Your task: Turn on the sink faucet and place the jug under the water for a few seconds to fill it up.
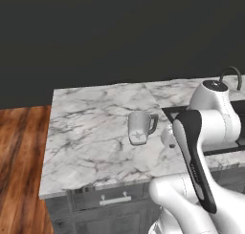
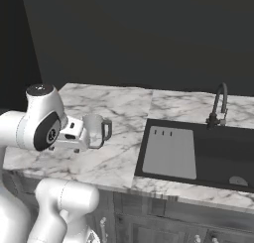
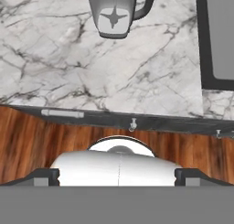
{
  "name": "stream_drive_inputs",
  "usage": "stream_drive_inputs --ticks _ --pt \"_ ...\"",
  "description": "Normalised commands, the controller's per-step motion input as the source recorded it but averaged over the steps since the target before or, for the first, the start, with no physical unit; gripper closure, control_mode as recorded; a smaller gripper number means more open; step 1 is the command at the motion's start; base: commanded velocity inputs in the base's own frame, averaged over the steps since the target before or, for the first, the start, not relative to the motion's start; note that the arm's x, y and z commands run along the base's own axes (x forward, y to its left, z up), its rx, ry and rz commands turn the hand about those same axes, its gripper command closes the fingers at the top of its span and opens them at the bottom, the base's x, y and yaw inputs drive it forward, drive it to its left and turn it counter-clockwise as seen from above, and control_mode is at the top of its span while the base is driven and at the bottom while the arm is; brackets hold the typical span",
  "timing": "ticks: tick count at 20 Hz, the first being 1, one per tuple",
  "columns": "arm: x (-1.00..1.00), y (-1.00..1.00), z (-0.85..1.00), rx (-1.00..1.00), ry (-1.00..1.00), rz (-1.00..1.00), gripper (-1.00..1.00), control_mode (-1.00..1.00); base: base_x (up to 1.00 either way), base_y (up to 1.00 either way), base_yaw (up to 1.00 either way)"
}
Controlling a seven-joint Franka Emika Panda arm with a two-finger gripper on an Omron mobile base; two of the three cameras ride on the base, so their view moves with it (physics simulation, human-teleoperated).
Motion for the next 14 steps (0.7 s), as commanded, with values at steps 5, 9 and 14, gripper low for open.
stream_drive_inputs --ticks 5,9,14 --pt "0.22 0.0 0.0 0.0 0.02 0.0 -1.0 -1.0 0.0 0.0 0.0" --pt "0.14 0.0 0.0 0.0 0.0 0.0 -1.0 -1.0 0.0 0.0 0.0" --pt "0.04 0.0 0.0 0.0 0.0 0.0 -1.0 -1.0 0.0 0.0 0.0"
